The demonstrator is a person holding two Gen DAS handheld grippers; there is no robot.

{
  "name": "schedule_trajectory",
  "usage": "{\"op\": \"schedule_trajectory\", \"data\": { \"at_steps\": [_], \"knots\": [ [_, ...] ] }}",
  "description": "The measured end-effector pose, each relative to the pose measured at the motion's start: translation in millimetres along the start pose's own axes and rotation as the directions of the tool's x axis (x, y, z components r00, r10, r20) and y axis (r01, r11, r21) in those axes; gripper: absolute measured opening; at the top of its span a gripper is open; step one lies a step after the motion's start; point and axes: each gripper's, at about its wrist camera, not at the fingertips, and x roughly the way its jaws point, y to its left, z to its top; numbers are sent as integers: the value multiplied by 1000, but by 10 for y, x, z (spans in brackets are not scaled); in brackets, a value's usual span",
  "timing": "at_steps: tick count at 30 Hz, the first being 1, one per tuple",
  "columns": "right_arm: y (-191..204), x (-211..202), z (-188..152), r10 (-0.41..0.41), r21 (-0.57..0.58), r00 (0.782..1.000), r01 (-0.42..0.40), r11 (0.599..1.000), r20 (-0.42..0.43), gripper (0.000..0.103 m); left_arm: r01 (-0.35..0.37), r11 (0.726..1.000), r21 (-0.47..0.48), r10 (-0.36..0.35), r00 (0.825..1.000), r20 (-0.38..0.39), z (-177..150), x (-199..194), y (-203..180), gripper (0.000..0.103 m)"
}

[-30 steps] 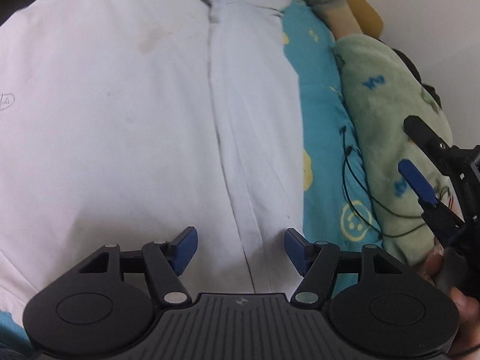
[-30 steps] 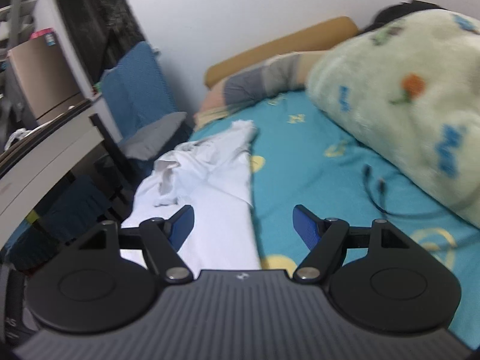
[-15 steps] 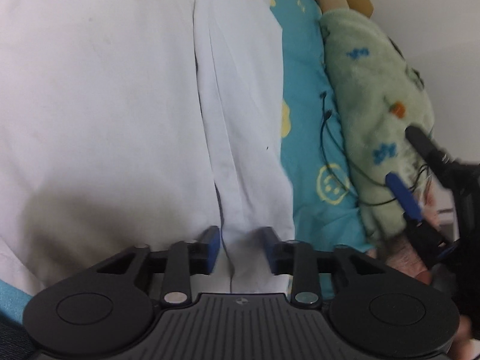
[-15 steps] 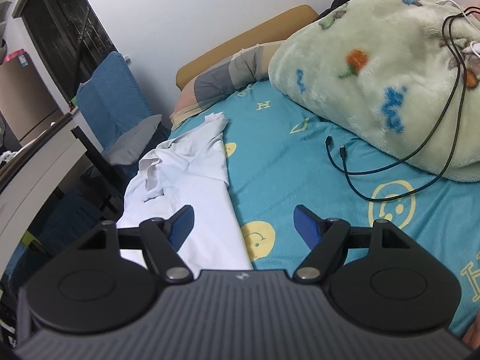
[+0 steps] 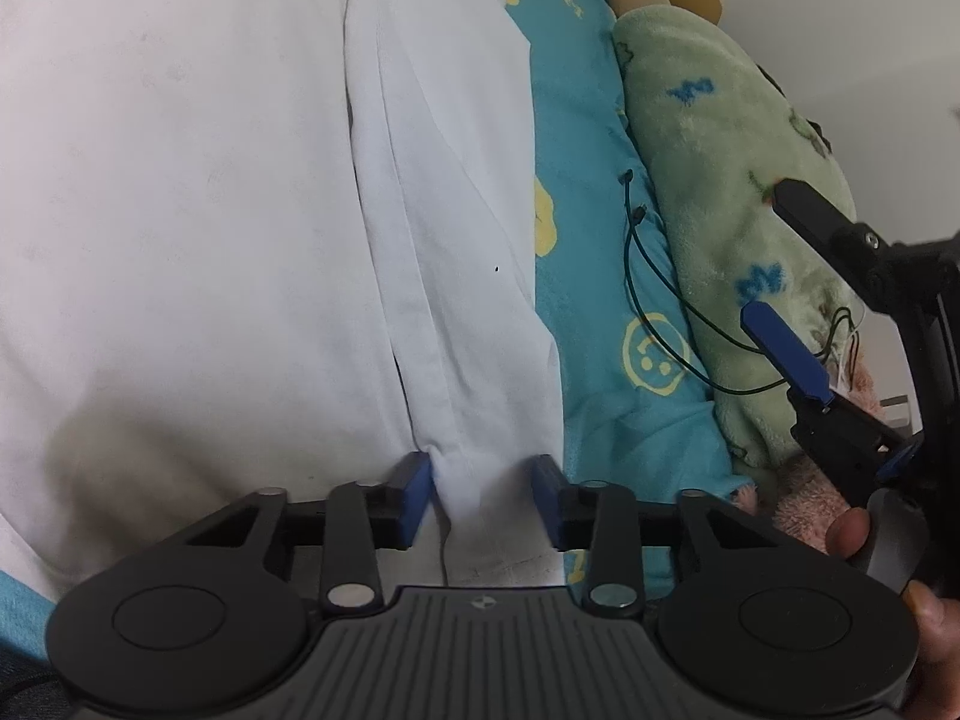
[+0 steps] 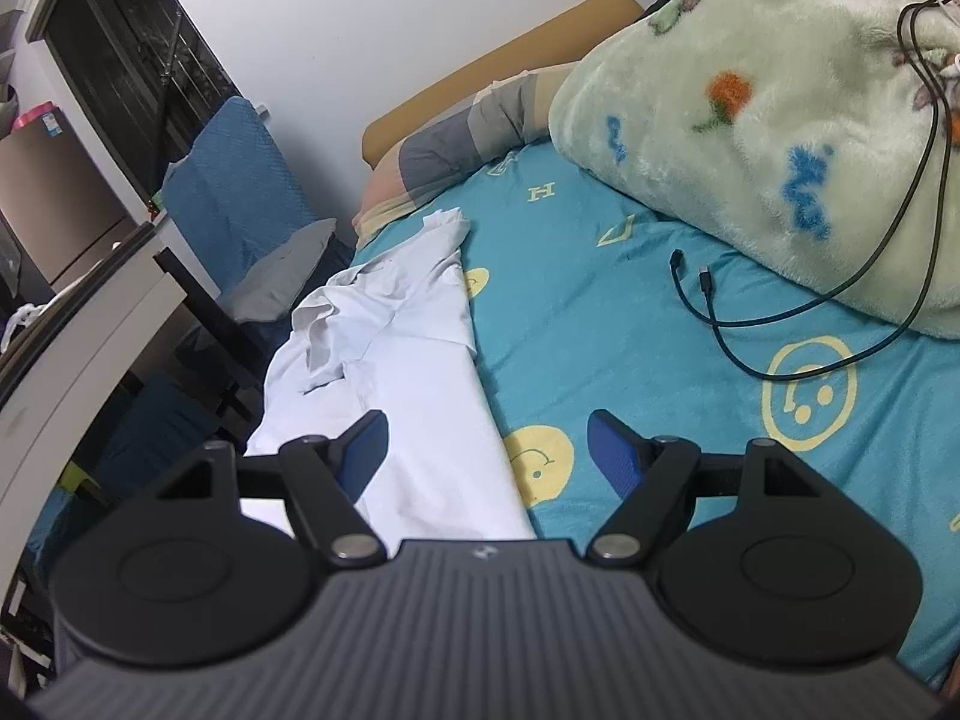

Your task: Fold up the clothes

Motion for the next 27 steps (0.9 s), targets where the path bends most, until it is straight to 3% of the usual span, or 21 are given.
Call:
{"op": "schedule_trajectory", "data": {
  "at_steps": [3, 10, 15, 21, 23, 24, 25, 27],
  "knots": [
    [-11, -13, 5, 4, 8, 1000, -4, 1000, 8, 75, 1, 1000, -12, -1, 1000, -6, 25, -32, 29, 6],
    [-56, -62, 39, 15, 36, 1000, -16, 999, 26, 76, 3, 999, 52, -2, 1000, -11, 131, -618, -93, 4],
    [-10, -31, 69, 37, 30, 999, -38, 999, 19, 76, -148, 985, 87, 152, 988, -39, 167, -841, 8, 4],
    [135, -108, 81, 30, -72, 998, -26, 997, 54, 76, -311, 942, 128, 320, 946, -56, 176, -977, 154, 5],
    [166, -129, 76, 30, -101, 998, -24, 995, 57, 76, -309, 943, 123, 317, 947, -51, 165, -946, 186, 11],
    [181, -136, 73, 29, -115, 998, -22, 993, 58, 76, -306, 944, 121, 314, 948, -49, 160, -928, 198, 21],
    [197, -141, 69, 27, -128, 998, -19, 992, 58, 76, -304, 945, 118, 311, 949, -46, 155, -911, 210, 37],
    [213, -147, 64, 26, -141, 998, -18, 990, 57, 76, -266, 959, 100, 272, 961, -46, 169, -919, 222, 54]
  ]
}}
